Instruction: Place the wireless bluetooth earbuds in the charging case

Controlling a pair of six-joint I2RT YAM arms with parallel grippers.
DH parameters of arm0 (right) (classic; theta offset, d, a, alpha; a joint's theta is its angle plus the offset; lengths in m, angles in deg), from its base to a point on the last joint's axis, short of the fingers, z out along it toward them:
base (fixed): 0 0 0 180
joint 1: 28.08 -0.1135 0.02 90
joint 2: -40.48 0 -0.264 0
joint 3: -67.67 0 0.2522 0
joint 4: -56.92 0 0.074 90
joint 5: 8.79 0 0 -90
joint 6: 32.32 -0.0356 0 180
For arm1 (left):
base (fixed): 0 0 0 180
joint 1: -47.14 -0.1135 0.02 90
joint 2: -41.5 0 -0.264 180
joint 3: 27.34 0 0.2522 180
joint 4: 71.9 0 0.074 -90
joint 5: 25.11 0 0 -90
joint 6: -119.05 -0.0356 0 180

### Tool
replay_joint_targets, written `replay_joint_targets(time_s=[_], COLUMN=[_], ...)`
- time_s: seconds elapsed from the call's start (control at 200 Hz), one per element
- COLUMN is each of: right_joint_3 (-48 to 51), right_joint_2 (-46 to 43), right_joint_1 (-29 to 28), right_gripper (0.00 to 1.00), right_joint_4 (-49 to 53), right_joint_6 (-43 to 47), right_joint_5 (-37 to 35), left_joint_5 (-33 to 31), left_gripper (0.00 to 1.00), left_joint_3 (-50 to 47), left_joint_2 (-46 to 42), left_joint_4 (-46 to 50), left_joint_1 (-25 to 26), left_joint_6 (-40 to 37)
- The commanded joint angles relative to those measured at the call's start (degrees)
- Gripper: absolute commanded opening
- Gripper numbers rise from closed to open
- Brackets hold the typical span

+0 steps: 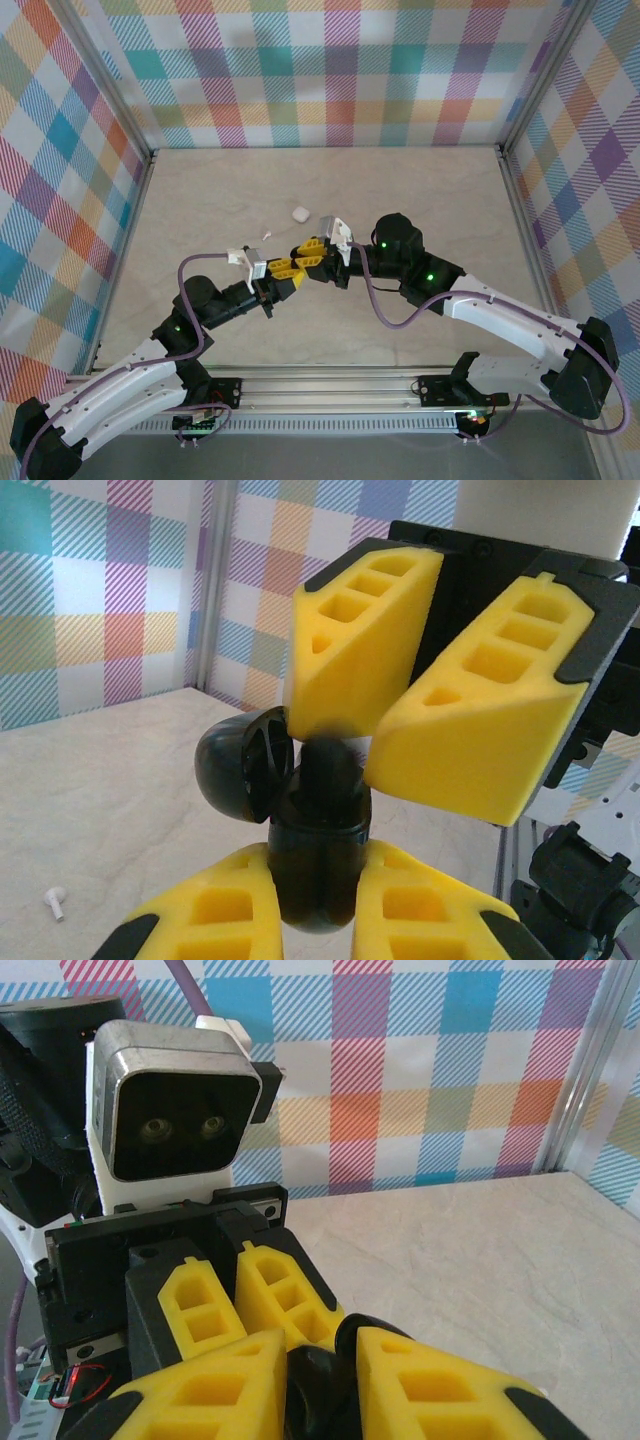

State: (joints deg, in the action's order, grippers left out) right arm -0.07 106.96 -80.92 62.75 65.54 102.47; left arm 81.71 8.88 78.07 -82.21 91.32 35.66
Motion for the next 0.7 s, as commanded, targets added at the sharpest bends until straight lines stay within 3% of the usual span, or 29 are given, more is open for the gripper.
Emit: replay_joint_targets(time_s=[0.0,0.295,0.7], right_joint_3=[0.01,-0.99,-10.08], right_joint_2=[-0.65,-0.85,0.13], right_joint_1=[0.11,0.1,0.1], right_gripper=[0.26,0.31,0.52], right_joint_4=[2.56,2.74,12.12], right_joint_6=[0.47,-0.19,-8.29], right_joint_5=[0.37,0.46,-0.41], left_joint_5=[0.03,-0.03,0.14], left_gripper=[0.0,0.0,0.0], left_joint_3=[2.94,2.68,0.35], left_joint_2=[-0.89,-0.98,-0.37], left_joint_4=[-3.62,-3.45,-3.78], left_joint_1=[0.95,0.99,0.99], left_joint_6=[-0.37,-0.36,-1.69])
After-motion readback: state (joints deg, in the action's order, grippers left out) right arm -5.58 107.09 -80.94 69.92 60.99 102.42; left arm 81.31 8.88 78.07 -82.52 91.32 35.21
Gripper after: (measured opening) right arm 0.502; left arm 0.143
